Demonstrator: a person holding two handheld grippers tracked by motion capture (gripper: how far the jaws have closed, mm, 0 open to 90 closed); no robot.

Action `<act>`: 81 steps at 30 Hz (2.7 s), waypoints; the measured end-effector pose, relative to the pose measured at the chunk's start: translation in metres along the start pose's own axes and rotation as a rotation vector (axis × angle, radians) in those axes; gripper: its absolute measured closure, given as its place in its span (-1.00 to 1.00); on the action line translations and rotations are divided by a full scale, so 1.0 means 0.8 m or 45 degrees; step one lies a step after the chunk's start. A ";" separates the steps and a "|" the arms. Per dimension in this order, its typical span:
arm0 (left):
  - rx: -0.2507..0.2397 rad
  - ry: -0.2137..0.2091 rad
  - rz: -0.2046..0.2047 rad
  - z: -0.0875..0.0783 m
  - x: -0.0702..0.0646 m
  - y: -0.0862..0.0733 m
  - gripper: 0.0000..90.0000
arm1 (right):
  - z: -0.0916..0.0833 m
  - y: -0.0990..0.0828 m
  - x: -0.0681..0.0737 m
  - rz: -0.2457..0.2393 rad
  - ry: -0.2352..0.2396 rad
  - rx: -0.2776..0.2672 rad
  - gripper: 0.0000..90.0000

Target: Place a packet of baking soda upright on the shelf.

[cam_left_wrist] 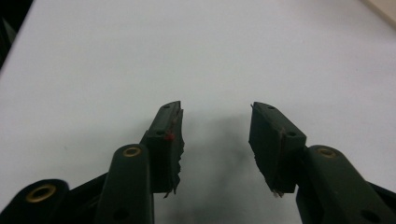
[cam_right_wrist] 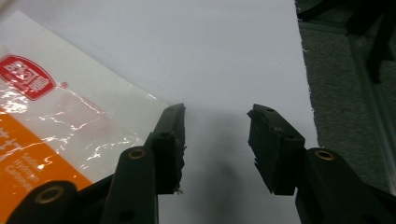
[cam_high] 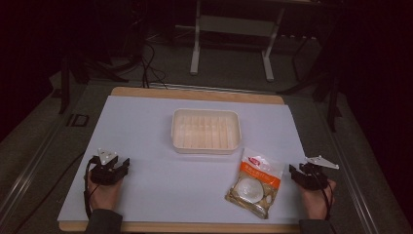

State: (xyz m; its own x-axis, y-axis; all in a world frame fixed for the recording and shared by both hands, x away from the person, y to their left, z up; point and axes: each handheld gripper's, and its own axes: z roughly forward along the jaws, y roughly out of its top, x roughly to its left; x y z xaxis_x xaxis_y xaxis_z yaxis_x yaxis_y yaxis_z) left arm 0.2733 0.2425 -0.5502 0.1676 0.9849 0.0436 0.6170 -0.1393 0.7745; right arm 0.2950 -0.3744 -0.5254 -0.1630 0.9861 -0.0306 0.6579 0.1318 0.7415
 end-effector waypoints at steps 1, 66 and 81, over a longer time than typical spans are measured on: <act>-0.011 -0.003 0.004 -0.001 0.000 0.000 0.20 | 0.000 -0.001 -0.001 0.007 0.002 0.001 0.21; -0.013 -0.025 0.081 0.002 -0.007 -0.001 0.10 | 0.091 0.069 0.048 -0.219 0.585 0.153 -0.15; -0.012 -0.021 0.086 0.002 -0.008 -0.001 0.10 | 0.084 0.060 0.050 -0.296 0.642 0.190 -0.04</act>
State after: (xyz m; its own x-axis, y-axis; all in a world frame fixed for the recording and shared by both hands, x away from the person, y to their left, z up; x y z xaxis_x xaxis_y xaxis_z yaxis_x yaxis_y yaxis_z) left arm 0.2733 0.2361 -0.5520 0.2215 0.9714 0.0854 0.5968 -0.2043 0.7760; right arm 0.3698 -0.3217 -0.5362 -0.6220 0.7646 0.1689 0.6536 0.3882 0.6497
